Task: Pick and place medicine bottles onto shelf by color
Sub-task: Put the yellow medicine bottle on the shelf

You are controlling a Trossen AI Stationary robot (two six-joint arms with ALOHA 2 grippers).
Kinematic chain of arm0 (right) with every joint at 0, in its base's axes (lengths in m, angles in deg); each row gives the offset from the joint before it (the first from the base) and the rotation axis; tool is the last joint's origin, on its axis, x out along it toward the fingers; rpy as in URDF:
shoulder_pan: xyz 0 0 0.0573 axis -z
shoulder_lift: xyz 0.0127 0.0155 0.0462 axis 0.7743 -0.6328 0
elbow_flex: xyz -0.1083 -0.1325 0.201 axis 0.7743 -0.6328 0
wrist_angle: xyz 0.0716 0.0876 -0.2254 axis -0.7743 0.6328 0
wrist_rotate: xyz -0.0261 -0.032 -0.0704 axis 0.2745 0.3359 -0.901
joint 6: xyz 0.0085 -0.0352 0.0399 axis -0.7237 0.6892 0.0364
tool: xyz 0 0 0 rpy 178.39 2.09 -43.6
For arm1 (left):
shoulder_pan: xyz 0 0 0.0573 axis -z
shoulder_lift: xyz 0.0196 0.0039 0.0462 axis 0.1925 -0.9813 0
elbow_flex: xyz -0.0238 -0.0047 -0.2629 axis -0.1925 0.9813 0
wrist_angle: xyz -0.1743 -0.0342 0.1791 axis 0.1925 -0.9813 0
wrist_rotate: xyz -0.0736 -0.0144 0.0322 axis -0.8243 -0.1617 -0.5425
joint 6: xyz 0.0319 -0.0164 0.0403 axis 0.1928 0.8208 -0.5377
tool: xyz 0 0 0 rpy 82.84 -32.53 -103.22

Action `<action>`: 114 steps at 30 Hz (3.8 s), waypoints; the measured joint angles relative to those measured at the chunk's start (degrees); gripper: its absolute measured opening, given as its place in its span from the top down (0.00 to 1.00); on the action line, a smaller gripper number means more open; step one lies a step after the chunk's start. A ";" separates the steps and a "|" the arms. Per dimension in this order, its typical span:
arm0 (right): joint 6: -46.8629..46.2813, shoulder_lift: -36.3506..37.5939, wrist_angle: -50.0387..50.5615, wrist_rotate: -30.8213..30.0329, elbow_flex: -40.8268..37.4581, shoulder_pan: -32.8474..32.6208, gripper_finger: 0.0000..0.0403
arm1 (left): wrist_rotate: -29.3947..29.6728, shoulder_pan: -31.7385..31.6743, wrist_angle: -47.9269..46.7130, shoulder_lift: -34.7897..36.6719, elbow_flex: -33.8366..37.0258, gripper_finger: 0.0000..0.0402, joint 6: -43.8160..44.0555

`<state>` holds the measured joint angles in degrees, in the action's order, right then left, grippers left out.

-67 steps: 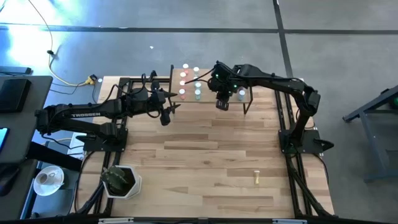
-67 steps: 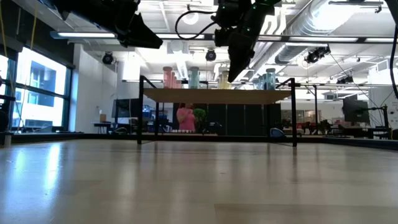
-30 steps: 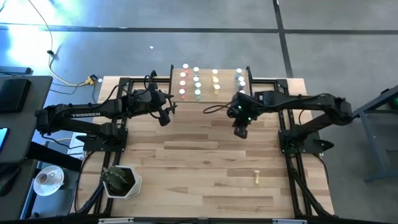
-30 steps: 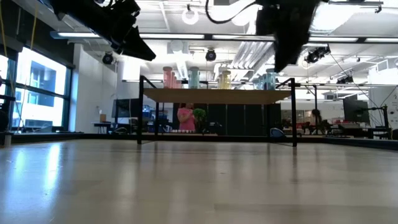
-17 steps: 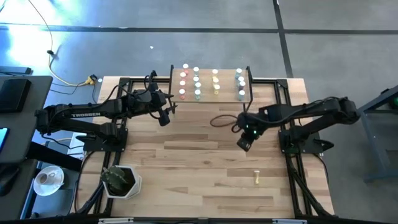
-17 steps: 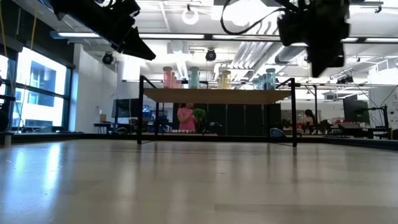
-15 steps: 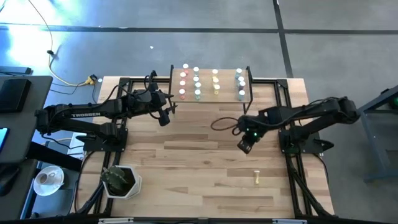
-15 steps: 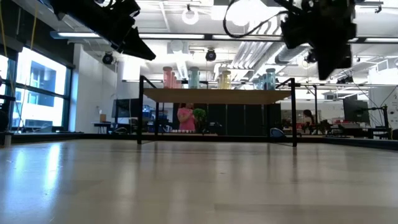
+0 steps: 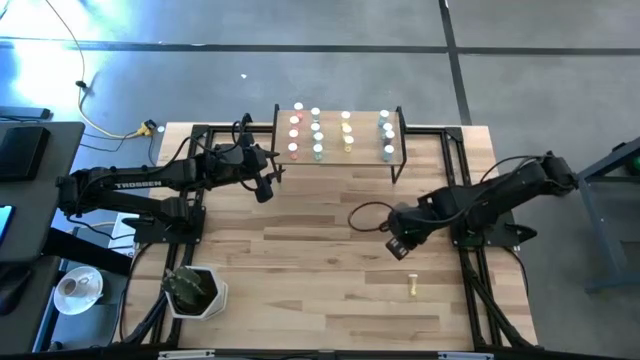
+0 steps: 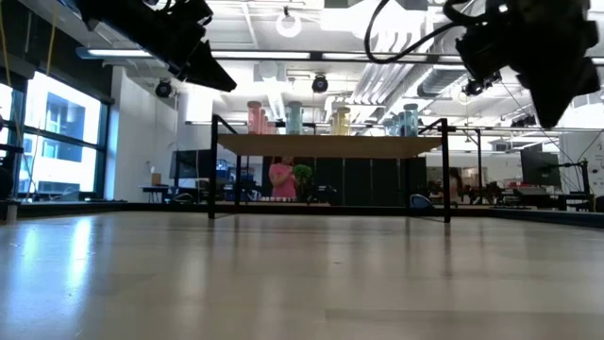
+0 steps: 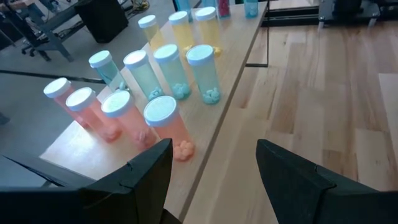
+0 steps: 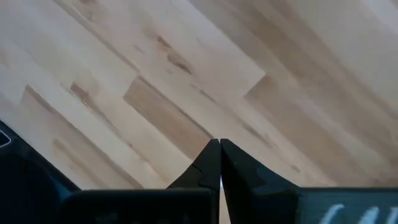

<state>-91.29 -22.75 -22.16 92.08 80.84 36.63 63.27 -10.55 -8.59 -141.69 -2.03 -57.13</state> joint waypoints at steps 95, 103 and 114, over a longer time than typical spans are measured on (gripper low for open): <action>-52.95 -21.89 -17.62 -7.27 -4.23 -29.90 0.65 | -7.80 5.70 0.12 0.01 -0.02 0.44 8.28; -48.96 -21.81 -17.88 -7.17 -4.48 -29.92 0.74 | -7.78 5.70 0.11 0.02 -0.02 0.44 8.28; -43.81 -21.79 -18.39 -7.48 -4.50 -29.94 0.78 | -7.87 5.70 0.11 0.00 -0.02 0.44 8.28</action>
<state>-135.10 -44.54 -40.54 84.60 76.34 6.69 55.39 -4.84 -8.48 -141.69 -2.05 -48.86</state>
